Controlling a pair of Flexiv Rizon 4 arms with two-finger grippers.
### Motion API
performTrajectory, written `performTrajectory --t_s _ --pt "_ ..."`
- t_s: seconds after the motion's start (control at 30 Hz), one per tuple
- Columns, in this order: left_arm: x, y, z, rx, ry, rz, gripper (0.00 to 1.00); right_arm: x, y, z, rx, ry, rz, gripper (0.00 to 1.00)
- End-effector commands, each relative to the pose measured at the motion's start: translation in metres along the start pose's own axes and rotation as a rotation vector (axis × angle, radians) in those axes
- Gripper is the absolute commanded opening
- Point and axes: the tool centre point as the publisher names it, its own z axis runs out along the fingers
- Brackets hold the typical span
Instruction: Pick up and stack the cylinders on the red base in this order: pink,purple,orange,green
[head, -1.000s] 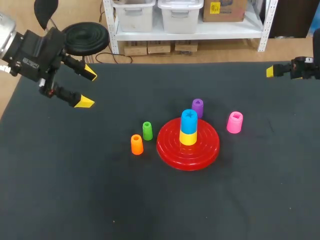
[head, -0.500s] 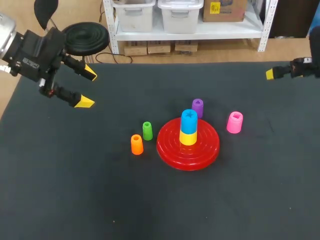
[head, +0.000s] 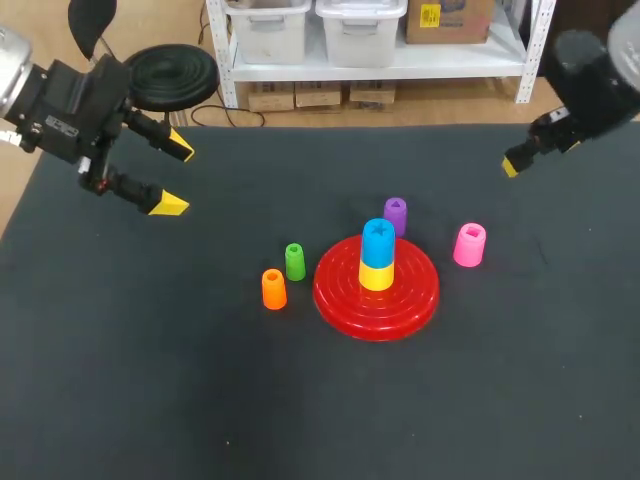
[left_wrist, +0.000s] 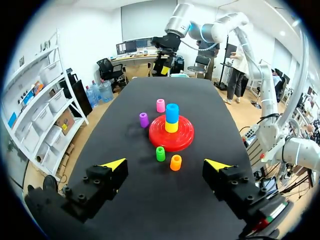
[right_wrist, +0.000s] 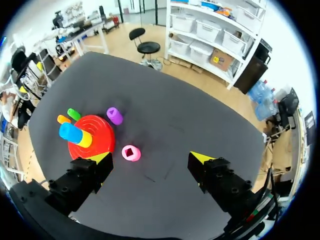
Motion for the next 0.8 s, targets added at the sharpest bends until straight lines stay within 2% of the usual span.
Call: performTrajectory --t_s 0.03,0.17,0.33,0.63,0.8 --pt "0.000 -0.001 0.000 -0.003 0.000 0.001 1.00 -0.003 0.004 -0.001 0.133 0.020 0.004 1.00" --pt "0.000 -0.001 0.000 -0.003 0.000 0.001 1.00 -0.003 0.010 0.003 0.122 0.040 -0.021 1.00" --pt "0.000 -0.001 0.000 -0.003 0.000 0.001 1.00 0.001 0.024 0.021 0.083 0.120 -0.057 1.00" --pt "0.000 -0.001 0.000 -0.003 0.000 0.001 1.00 0.012 0.045 0.036 0.101 0.167 -0.133 1.00" --pt "0.000 -0.001 0.000 -0.003 0.000 0.001 1.00 0.016 0.044 0.039 0.071 0.175 -0.161 1.00"
